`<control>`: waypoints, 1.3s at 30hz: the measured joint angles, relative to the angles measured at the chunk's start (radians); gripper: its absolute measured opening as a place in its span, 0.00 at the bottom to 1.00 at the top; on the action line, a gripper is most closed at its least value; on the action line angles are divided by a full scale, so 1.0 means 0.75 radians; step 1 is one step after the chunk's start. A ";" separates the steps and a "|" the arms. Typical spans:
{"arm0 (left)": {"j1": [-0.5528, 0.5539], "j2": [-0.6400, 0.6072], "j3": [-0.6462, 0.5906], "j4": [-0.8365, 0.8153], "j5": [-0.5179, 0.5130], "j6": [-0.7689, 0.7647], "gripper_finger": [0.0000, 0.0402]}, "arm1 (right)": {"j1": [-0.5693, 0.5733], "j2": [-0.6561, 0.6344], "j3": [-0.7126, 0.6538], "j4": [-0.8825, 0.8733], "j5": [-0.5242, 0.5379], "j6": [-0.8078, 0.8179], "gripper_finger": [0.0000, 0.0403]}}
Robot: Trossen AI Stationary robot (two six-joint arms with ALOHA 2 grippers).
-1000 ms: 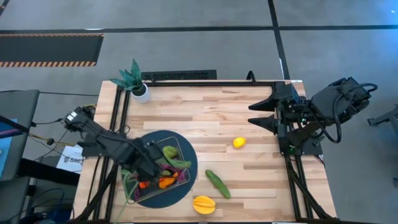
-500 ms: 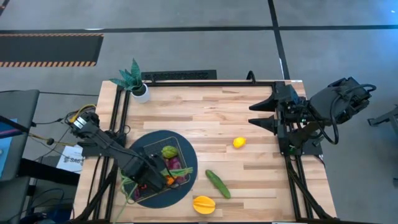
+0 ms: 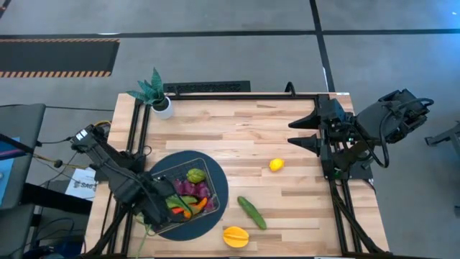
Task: Build produce basket
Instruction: Put the bunch of green beans into the wire basket
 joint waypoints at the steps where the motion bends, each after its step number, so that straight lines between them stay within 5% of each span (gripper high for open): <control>1: -0.010 0.000 0.000 0.000 0.002 -0.009 0.00 | 0.000 0.000 0.000 0.000 0.000 0.000 0.56; 5: -0.030 -0.001 -0.083 0.003 0.029 -0.027 0.00 | 0.000 0.000 0.000 0.000 0.000 0.000 0.56; 16: -0.114 -0.015 -0.554 0.000 0.486 0.002 0.00 | -0.002 0.029 0.000 -0.001 -0.033 0.000 0.56; 30: -0.020 -0.013 -0.561 0.078 0.384 0.235 0.02 | -0.005 0.062 0.000 0.000 -0.031 -0.005 0.56; 39: 0.114 -0.013 -0.560 0.125 0.343 0.367 0.24 | -0.004 0.088 -0.002 -0.018 -0.052 -0.011 0.56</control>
